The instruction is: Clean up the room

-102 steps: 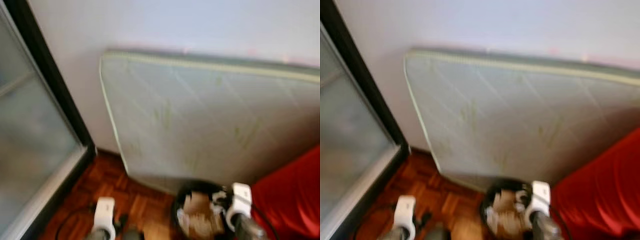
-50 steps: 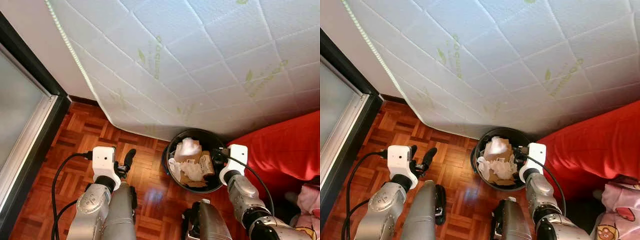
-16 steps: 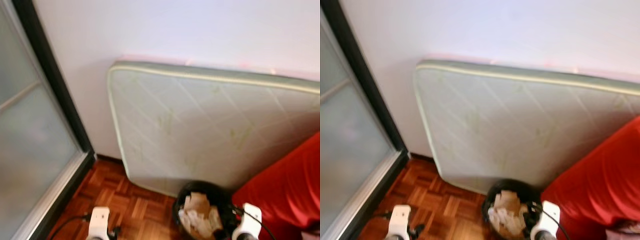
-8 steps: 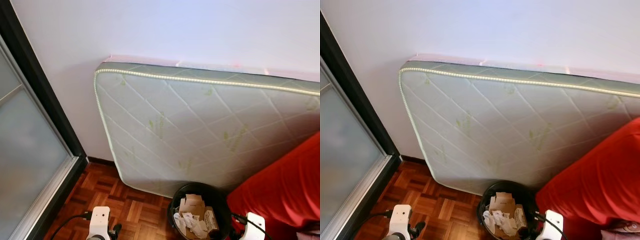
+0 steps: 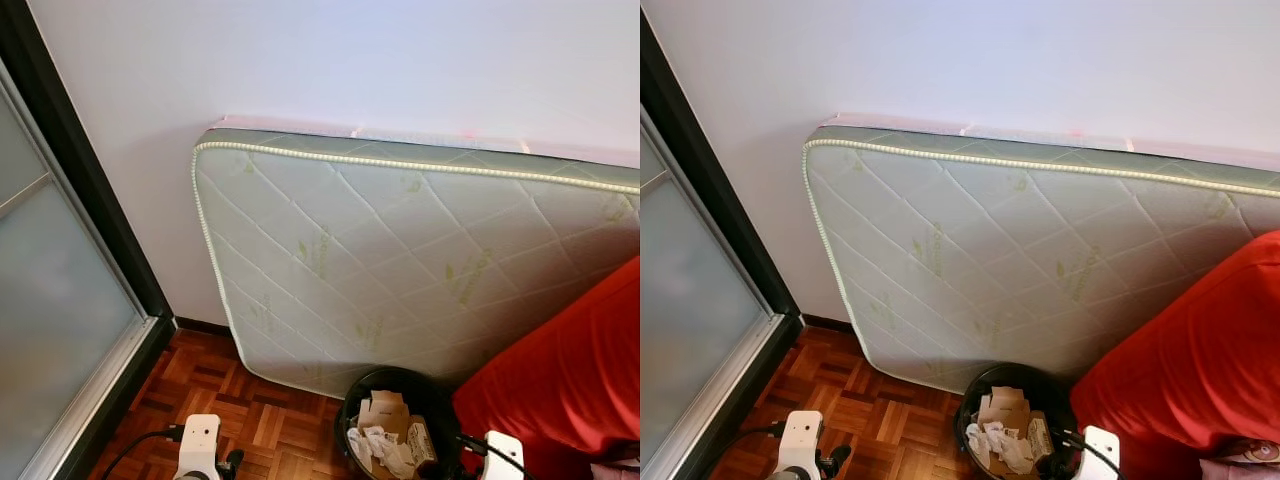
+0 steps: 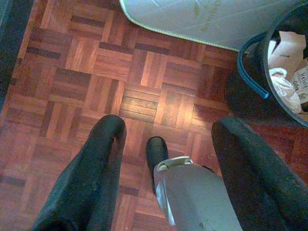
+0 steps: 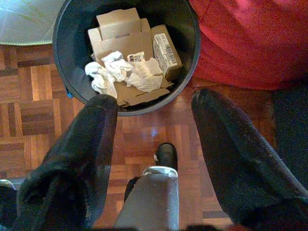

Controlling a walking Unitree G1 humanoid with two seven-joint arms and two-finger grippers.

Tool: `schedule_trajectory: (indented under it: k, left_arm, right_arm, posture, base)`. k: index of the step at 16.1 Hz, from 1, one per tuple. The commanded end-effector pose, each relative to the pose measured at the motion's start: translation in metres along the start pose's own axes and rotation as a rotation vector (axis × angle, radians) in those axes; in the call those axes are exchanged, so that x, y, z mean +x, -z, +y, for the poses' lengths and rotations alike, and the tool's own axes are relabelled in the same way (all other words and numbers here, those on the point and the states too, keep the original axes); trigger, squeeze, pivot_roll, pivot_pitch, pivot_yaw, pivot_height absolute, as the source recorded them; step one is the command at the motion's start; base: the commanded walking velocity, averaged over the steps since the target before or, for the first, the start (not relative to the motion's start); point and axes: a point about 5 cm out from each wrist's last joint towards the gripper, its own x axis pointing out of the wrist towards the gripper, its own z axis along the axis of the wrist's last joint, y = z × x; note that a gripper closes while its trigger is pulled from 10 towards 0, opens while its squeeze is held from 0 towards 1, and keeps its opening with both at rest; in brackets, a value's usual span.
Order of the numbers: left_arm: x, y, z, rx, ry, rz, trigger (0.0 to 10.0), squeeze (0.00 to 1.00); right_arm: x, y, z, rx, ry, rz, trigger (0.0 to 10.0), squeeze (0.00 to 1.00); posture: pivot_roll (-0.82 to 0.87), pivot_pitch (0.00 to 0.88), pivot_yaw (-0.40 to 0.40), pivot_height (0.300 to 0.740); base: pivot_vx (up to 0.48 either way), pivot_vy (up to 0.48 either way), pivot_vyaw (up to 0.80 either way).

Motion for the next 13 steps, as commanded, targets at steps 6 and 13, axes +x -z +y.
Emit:
schedule_trajectory:
  k: [6, 13]
  left_arm:
    - [-0.0006, 0.0048, -0.0011, -0.016, -0.002, 0.023, 10.0, 0.00]
    - [-0.0006, 0.0049, -0.0004, -0.018, -0.010, 0.026, 10.0, 0.00]
  right_arm:
    - [0.0001, 0.0090, 0.0096, 0.003, -0.005, 0.025, 10.0, 0.00]
    - [0.0004, 0.0082, 0.0090, 0.007, -0.004, 0.030, 10.0, 0.00]
  posture:
    - [0.10, 0.000, -0.021, 0.740]
    - [0.10, 0.000, -0.018, 0.740]
  base:
    - [0.000, 0.000, 0.00]
    - [0.000, 0.000, -0.43]
